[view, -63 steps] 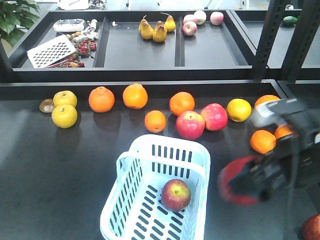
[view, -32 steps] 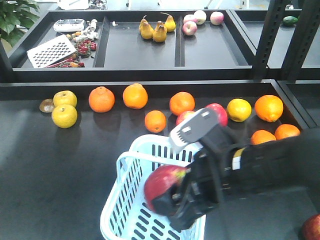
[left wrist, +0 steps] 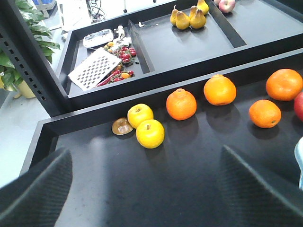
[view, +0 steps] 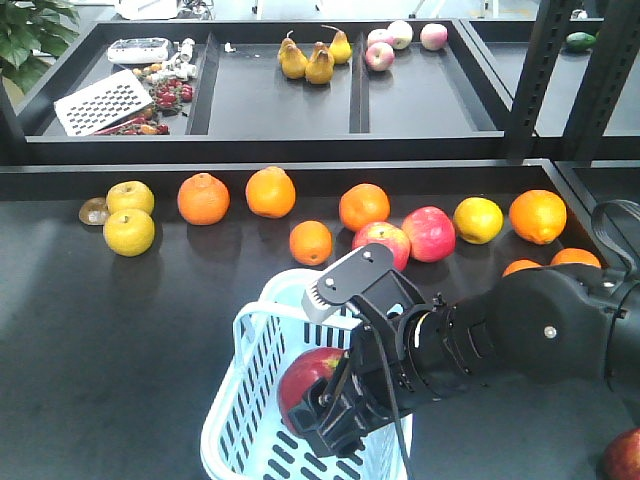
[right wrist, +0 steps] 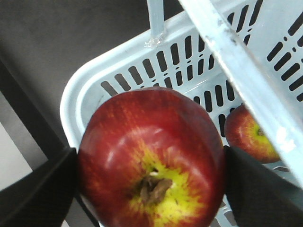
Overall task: Pick three apples into basket with both arms
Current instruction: 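Carry the second apple over the basket with the right gripper, then release the second apple into the basket and withdraw the right gripper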
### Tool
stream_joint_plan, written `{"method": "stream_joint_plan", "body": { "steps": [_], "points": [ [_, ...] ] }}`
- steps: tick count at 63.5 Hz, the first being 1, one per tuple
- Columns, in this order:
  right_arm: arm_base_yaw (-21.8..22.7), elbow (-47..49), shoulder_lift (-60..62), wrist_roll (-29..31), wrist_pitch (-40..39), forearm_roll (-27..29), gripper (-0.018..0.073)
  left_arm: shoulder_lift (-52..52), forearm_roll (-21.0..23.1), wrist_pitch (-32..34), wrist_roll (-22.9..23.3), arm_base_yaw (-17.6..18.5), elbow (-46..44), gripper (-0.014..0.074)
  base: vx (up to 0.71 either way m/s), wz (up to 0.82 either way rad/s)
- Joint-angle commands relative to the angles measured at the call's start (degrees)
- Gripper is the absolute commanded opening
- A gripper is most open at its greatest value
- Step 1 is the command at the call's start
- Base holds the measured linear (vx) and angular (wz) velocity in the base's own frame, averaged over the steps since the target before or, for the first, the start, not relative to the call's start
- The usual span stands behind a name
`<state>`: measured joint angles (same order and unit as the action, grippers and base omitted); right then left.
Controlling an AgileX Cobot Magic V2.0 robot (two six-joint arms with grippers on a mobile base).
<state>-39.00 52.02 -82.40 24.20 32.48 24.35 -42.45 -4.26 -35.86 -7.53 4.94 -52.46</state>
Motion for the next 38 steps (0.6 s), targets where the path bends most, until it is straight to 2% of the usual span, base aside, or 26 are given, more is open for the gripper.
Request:
{"method": "stream_joint_plan", "body": {
  "steps": [1, 11, 16, 30, 38],
  "points": [
    [0.07, 1.48, 1.65, -0.01, -3.64, 0.67, 0.0474, 0.14, 0.01, 3.58, 0.37, 0.02, -1.44, 0.059, 0.0, 0.0],
    [0.07, 1.48, 1.65, -0.01, -4.06, 0.67, 0.0673, 0.14, 0.01, 3.58, 0.37, 0.02, -1.44, 0.059, 0.0, 0.0],
    [0.07, 1.48, 1.65, -0.01, -4.05, 0.67, 0.0714, 0.14, 0.01, 3.58, 0.37, 0.02, -1.44, 0.059, 0.0, 0.0],
    [0.07, 1.48, 1.65, -0.34, -3.4, 0.73, 0.069, 0.14, 0.01, 3.58, 0.37, 0.02, -1.44, 0.059, 0.0, 0.0],
    [0.07, 1.48, 2.0, -0.56, 0.09, 1.36, 0.0651, 0.14, 0.01, 3.58, 0.37, 0.02, -1.44, 0.059, 0.0, 0.0]
  ]
}}
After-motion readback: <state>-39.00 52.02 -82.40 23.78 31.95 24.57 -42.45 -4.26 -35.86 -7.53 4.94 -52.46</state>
